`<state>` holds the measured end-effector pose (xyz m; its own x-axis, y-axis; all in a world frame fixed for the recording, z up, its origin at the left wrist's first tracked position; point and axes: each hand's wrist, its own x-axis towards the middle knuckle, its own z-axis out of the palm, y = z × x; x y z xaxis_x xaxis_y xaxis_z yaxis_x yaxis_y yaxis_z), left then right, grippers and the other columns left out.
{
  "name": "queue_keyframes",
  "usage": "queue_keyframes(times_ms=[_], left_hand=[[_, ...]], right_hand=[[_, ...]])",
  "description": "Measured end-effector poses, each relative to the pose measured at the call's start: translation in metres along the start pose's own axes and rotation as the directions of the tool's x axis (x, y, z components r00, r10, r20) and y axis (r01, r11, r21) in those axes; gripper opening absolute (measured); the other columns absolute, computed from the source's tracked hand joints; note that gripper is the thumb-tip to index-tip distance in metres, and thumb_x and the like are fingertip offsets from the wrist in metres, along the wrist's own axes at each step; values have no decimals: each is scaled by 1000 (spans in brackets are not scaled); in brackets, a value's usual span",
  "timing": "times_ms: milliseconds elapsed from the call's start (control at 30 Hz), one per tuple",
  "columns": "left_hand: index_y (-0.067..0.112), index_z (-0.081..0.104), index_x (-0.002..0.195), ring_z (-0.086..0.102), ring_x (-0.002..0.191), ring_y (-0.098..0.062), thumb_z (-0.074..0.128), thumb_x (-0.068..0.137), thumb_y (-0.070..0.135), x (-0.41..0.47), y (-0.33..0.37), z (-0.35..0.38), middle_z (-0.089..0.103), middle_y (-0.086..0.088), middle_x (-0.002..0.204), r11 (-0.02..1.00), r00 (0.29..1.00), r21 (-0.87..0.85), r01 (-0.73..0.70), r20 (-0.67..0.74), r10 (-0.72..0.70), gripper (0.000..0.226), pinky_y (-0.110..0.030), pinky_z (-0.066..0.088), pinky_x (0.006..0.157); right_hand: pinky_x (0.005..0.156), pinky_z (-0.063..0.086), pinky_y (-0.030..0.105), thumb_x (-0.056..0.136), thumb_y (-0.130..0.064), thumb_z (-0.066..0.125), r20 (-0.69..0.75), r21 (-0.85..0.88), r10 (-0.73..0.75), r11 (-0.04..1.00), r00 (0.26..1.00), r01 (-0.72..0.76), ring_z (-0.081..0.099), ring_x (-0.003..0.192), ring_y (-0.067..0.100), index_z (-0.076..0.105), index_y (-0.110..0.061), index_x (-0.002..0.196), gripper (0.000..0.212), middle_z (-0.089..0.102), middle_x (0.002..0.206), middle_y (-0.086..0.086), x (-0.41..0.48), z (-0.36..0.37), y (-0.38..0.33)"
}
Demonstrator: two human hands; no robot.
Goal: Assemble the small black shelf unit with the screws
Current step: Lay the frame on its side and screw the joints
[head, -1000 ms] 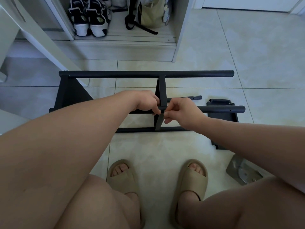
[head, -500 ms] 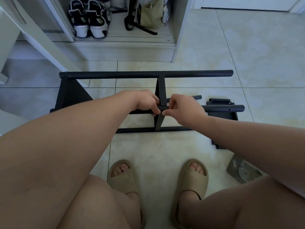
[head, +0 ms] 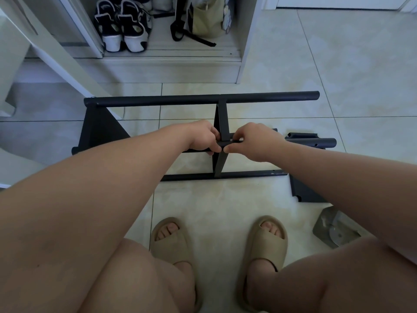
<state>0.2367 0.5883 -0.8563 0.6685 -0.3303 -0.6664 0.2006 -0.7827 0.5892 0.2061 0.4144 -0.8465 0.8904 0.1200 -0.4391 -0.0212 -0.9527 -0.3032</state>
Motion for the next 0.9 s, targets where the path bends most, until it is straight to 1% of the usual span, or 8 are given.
queue_keyframes(times_ms=[100, 267, 333, 433, 567, 733, 833, 900], left_hand=[[14, 75, 110, 67, 110, -29, 72, 87, 13, 0, 0, 0, 76, -10, 104, 1000, 1000, 17, 19, 18, -19, 23, -46, 44, 108], [15, 75, 107, 66, 111, -29, 71, 88, 12, -1, -1, 1, 74, -12, 107, 1000, 999, 16, 24, 33, -25, 20, -46, 44, 109], [14, 75, 107, 66, 111, -29, 70, 88, 10, -1, -1, 1, 74, -13, 109, 1000, 999, 10, 24, 37, -24, 20, -46, 45, 109], [13, 75, 108, 69, 104, -26, 70, 89, 8, -1, -1, 1, 73, -15, 111, 1000, 999, 3, 19, 46, -19, 21, -45, 44, 109], [12, 75, 108, 66, 89, -18, 69, 89, 7, -2, 0, 1, 73, -13, 105, 1000, 998, 9, 12, 54, -12, 21, -43, 44, 110], [16, 75, 107, 64, 96, -21, 70, 89, 12, -3, -1, -2, 72, -8, 94, 1000, 998, 24, 12, 53, -13, 19, -42, 41, 111], [12, 74, 104, 67, 95, -22, 70, 89, 10, -3, -2, -1, 74, -12, 101, 1000, 998, 27, -2, 58, 0, 16, -44, 43, 110], [11, 74, 100, 66, 91, -20, 70, 89, 8, -1, -3, -1, 73, -15, 108, 1000, 998, 20, -21, 61, 20, 12, -43, 44, 109]], right_hand=[[56, 38, 28, 87, -65, 64, -12, -95, -16, 995, 1000, 15, 60, 78, 18, 70, -26, 104, 43, 61, 80, -6, -2, 3, 1], [53, 39, 28, 87, -49, 75, 67, 32, 1, 999, 998, -3, 57, 67, 16, 69, -16, 103, 37, 62, 77, -1, 3, 1, -5], [52, 38, 27, 86, -51, 74, 54, 21, -12, 1000, 998, 11, 56, 67, 14, 69, -17, 102, 38, 61, 77, -2, 2, 2, -4], [53, 34, 28, 89, -57, 65, 1, -61, -47, 997, 999, 47, 54, 70, 11, 68, -23, 105, 38, 57, 79, -7, -2, 6, -2], [56, 36, 30, 91, -53, 61, -50, -87, -81, 993, 996, 76, 58, 81, 23, 67, -21, 106, 35, 55, 79, -7, -4, 13, -2], [66, 46, 34, 91, -49, 62, -118, -71, -126, 990, 985, 119, 62, 90, 26, 64, -22, 107, 32, 66, 94, -1, -10, 18, 0], [65, 46, 36, 96, -38, 58, -143, -143, -284, 954, 948, 264, 60, 88, 27, 56, -19, 106, 21, 61, 94, -4, -16, 19, -1], [65, 45, 37, 98, -24, 53, -113, -119, -396, 916, 911, 383, 58, 86, 30, 54, -18, 102, 7, 54, 92, -3, -19, 22, -4]])
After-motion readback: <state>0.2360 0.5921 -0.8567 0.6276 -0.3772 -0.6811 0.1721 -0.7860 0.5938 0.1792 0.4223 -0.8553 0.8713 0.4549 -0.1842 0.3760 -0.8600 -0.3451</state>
